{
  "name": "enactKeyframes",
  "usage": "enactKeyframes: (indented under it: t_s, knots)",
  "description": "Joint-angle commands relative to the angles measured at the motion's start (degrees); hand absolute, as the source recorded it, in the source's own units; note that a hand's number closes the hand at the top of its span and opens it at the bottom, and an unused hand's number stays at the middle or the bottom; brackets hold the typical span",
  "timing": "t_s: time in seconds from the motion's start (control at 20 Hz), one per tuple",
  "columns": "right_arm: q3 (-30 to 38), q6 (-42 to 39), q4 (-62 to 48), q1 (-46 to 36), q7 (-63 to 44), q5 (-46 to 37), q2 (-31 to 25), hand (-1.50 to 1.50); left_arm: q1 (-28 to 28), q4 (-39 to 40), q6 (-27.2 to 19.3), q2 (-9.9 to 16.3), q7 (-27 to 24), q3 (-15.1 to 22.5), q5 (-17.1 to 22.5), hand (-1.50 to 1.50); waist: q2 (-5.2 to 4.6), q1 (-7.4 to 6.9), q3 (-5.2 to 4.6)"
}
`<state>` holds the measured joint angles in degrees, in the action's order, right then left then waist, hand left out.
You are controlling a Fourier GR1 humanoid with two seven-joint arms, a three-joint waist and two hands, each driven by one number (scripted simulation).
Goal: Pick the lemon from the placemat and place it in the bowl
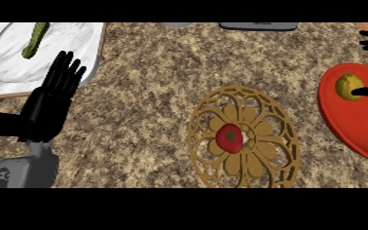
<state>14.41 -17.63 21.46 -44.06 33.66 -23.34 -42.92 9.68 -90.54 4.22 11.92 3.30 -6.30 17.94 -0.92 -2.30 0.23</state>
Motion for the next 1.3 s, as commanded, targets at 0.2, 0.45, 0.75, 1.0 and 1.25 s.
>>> enactKeyframes:
  t_s: [0.2, 0.45, 0.75, 1.0, 1.25]
  knots:
    - [12.4, -5.9, -10.1, -3.8, -1.4, 10.8, -6.4, -1.50, -0.8, -0.1, 1.4, 0.3, -0.9, 0.1, 0.0, 0.00, -0.38, -0.49, 0.06]
    - [14.5, -11.3, -12.4, -0.1, 0.5, 12.2, -14.7, -1.50, 0.0, -1.1, -0.2, 0.5, 0.5, -0.9, 0.0, 0.00, -0.26, 0.13, 0.12]
    - [16.0, -16.2, -14.4, 5.1, 2.4, 13.2, -19.5, -1.50, 1.6, 0.8, -0.7, -0.1, -0.2, -0.8, -0.6, 0.00, -0.57, 0.68, 0.29]
    - [16.8, -18.8, -14.5, 8.9, 3.9, 13.9, -21.9, -1.50, -1.1, -1.0, -0.1, -0.9, -1.0, -0.8, 0.3, 0.00, -0.62, 0.23, 0.57]
    - [16.7, -22.8, -13.5, 12.3, 5.4, 14.0, -23.3, -1.50, 0.0, -1.0, 1.0, 0.6, -0.4, -1.7, 1.2, 0.00, -0.35, 1.11, 0.67]
